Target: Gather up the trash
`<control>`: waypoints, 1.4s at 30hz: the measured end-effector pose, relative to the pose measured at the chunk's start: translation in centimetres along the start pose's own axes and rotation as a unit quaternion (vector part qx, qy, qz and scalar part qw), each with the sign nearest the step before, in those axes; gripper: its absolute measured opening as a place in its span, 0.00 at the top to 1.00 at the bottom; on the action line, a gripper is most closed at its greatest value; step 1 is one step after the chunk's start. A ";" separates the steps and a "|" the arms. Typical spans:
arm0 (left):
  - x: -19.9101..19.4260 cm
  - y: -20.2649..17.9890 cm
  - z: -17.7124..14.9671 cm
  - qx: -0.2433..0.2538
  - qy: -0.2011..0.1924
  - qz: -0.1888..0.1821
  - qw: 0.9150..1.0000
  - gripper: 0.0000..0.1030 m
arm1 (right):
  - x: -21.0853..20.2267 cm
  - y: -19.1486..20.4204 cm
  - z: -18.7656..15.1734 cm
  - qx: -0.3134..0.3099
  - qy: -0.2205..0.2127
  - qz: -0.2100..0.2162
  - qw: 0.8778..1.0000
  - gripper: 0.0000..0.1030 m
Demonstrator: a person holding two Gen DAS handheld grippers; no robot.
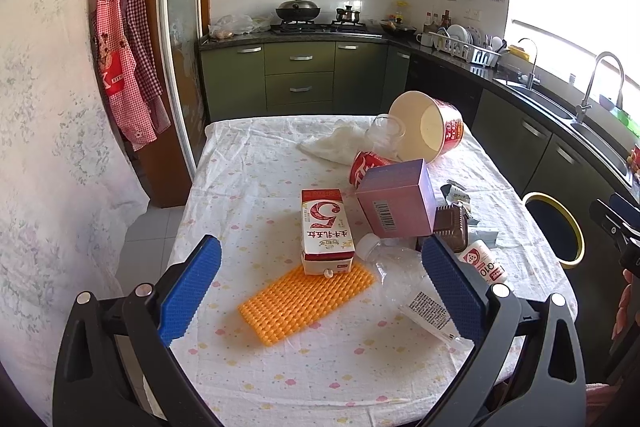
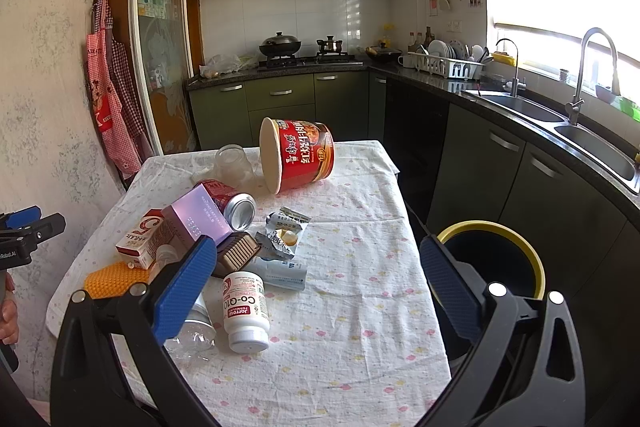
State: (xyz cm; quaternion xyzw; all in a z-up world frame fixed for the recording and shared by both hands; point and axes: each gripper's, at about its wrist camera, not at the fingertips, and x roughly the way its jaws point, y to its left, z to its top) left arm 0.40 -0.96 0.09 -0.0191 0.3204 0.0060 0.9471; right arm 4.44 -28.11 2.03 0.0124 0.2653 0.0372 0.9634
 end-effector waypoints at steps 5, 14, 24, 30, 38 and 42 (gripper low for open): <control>0.0 0.0 0.0 0.000 0.000 0.000 1.000 0.04 | 0.1 -0.1 -0.1 0.001 0.000 0.001 1.000 0.06; -0.1 -0.1 0.0 0.001 -0.001 -0.001 1.000 0.04 | 0.0 -0.1 -0.1 0.001 0.000 0.001 1.000 0.06; -0.3 -0.3 0.0 0.004 -0.001 -0.002 1.000 0.04 | 0.0 0.0 -0.2 0.001 0.001 0.001 1.000 0.06; -0.2 -0.4 0.0 0.003 0.000 -0.002 1.000 0.04 | 0.0 -0.1 -0.1 0.002 0.000 0.002 1.000 0.06; -0.2 -0.3 0.0 0.003 0.001 -0.002 1.000 0.04 | 0.0 -0.1 -0.1 0.002 0.000 0.002 1.000 0.06; -0.2 -0.4 0.0 0.003 0.001 -0.002 1.000 0.04 | 0.0 -0.1 -0.1 0.003 0.000 0.002 1.000 0.06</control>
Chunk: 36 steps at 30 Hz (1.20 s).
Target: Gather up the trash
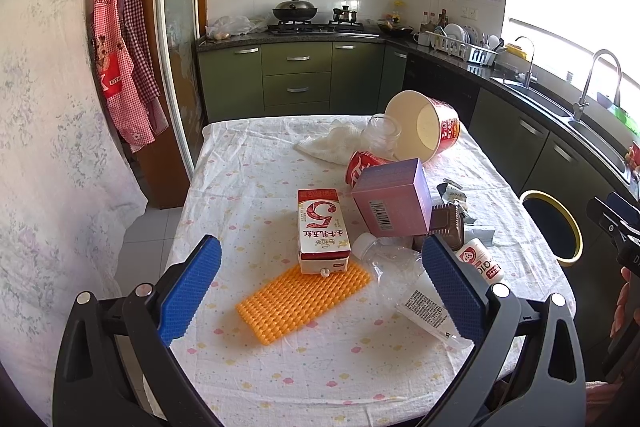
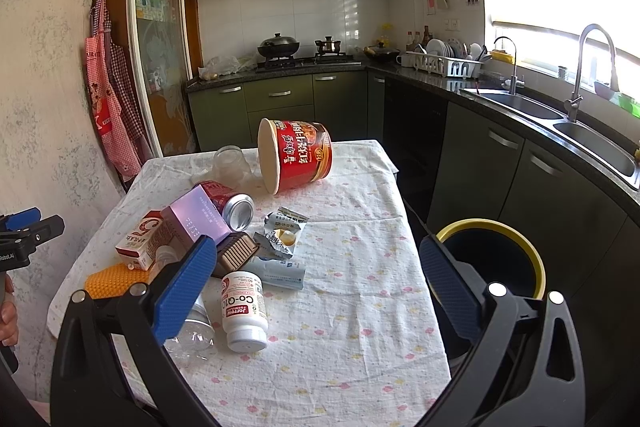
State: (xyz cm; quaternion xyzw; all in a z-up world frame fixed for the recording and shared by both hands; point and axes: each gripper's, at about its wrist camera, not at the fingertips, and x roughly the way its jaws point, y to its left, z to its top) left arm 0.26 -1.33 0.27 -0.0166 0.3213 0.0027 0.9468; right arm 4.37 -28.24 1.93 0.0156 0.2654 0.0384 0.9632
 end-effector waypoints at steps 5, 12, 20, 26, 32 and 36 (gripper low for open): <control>0.0 0.0 0.0 0.001 0.000 0.000 1.000 0.04 | 0.0 0.0 0.0 0.000 0.000 0.000 1.000 0.06; 0.1 -0.1 0.0 0.001 0.000 -0.001 1.000 0.04 | 0.0 0.0 0.0 0.000 0.000 0.000 1.000 0.06; 0.1 -0.3 -0.1 0.004 0.001 -0.001 1.000 0.04 | 0.0 0.0 0.0 0.001 0.000 0.001 1.000 0.06; 0.8 -0.3 -0.1 0.006 0.011 0.000 1.000 0.04 | 0.3 -0.1 -0.1 0.002 0.004 0.000 1.000 0.06; 2.9 0.6 0.8 0.012 0.027 -0.001 1.000 0.04 | 1.6 0.0 0.1 -0.004 0.014 -0.008 1.000 0.06; 4.7 1.5 2.7 0.019 0.025 0.005 1.000 0.04 | 3.0 0.8 1.1 -0.020 0.007 -0.019 1.000 0.06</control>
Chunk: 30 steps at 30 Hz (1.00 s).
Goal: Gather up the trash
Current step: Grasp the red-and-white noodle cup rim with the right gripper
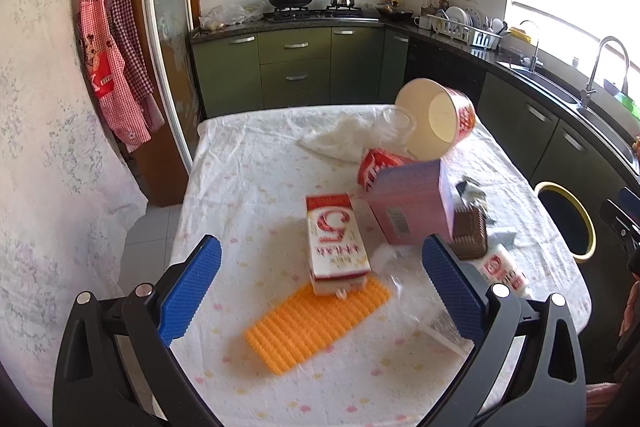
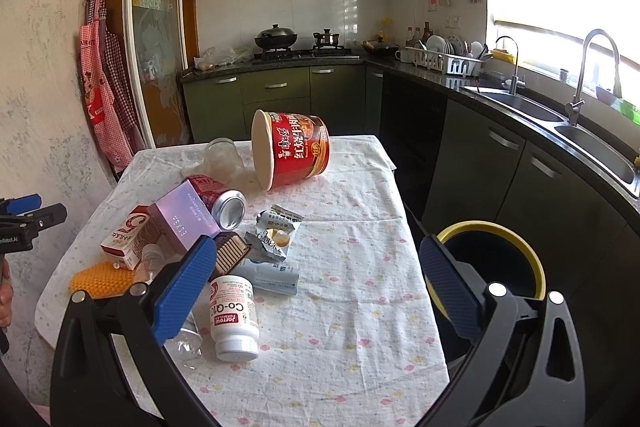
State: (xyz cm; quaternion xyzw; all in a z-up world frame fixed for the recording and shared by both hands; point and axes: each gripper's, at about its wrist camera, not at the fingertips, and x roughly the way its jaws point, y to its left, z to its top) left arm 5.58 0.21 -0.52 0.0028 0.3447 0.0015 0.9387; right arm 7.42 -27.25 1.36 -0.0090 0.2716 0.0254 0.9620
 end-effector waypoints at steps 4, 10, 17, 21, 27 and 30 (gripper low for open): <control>2.5 1.4 2.9 -0.004 -0.006 0.008 1.000 0.04 | 2.3 1.3 2.3 -0.027 -0.006 -0.013 1.000 0.06; 7.4 3.0 6.1 -0.015 -0.001 0.003 1.000 0.04 | 7.5 4.9 6.7 -0.087 0.002 -0.005 0.996 0.06; 12.8 4.6 8.5 -0.034 0.007 -0.013 0.999 0.04 | 16.3 8.7 10.0 -0.147 0.037 -0.037 0.988 0.19; 14.6 4.9 8.8 -0.039 0.006 -0.022 0.999 0.04 | 21.5 9.5 10.6 -0.164 0.063 -0.075 0.982 0.24; 15.6 4.1 8.2 -0.019 0.000 -0.019 1.000 0.04 | 26.0 9.8 9.5 -0.183 0.082 -0.118 0.972 0.39; 15.9 4.0 8.1 -0.018 -0.001 -0.025 1.000 0.04 | 27.0 9.4 9.2 -0.179 0.089 -0.121 0.972 0.50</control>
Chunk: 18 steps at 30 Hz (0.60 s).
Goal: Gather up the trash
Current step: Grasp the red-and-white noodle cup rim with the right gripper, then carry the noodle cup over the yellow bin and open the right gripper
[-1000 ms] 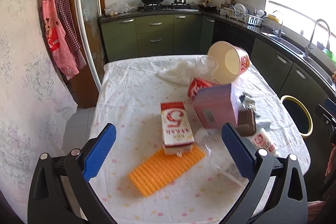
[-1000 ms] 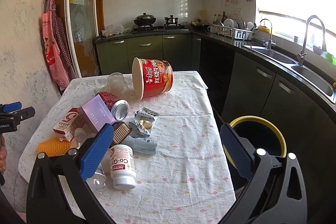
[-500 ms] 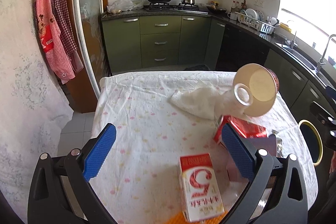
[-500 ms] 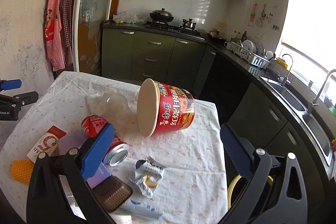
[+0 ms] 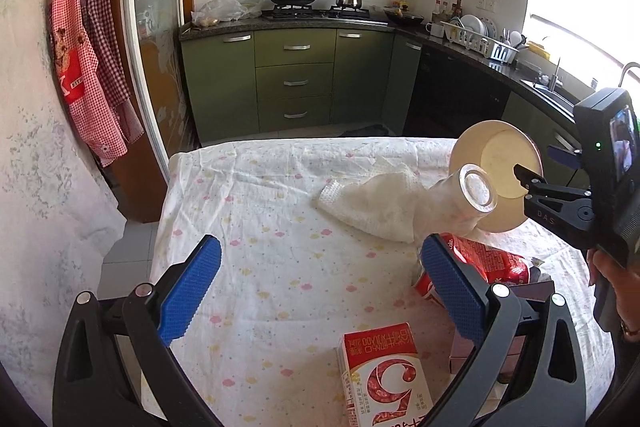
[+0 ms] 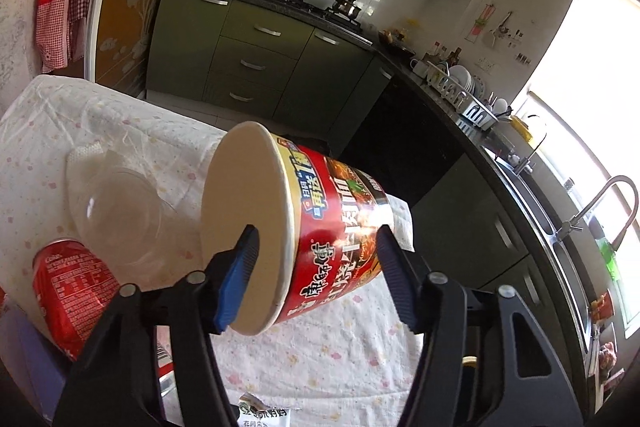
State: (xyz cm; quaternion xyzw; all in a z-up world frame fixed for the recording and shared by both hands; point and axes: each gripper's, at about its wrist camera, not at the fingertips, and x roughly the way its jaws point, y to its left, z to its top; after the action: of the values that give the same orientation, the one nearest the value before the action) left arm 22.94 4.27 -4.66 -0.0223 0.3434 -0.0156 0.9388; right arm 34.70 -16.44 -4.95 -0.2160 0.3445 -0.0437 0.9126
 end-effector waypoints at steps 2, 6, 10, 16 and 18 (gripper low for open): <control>0.2 0.1 -0.1 -0.003 0.003 -0.006 1.000 0.04 | 0.4 -0.4 0.0 0.004 0.002 -0.003 1.000 0.59; 0.5 0.0 -0.4 -0.005 0.007 -0.010 1.000 0.04 | 1.1 -1.7 0.7 0.010 0.005 -0.007 1.000 0.74; 0.8 0.1 -0.6 -0.005 0.011 -0.013 1.000 0.04 | 2.3 -3.7 2.0 0.026 0.023 0.007 0.999 0.80; 0.7 0.1 -0.7 -0.004 0.007 -0.018 1.000 0.04 | 5.4 -9.3 3.1 0.129 0.103 0.133 0.977 0.97; 0.5 0.1 -0.7 -0.004 0.007 -0.018 1.000 0.04 | 5.9 -10.8 2.7 0.155 0.120 0.155 0.968 0.97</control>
State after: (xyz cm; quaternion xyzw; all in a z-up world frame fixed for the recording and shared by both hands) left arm 22.87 4.34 -5.54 -0.0319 0.3493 -0.0317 0.9359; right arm 41.73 -26.59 -2.14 -0.0090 0.4697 0.0202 0.8826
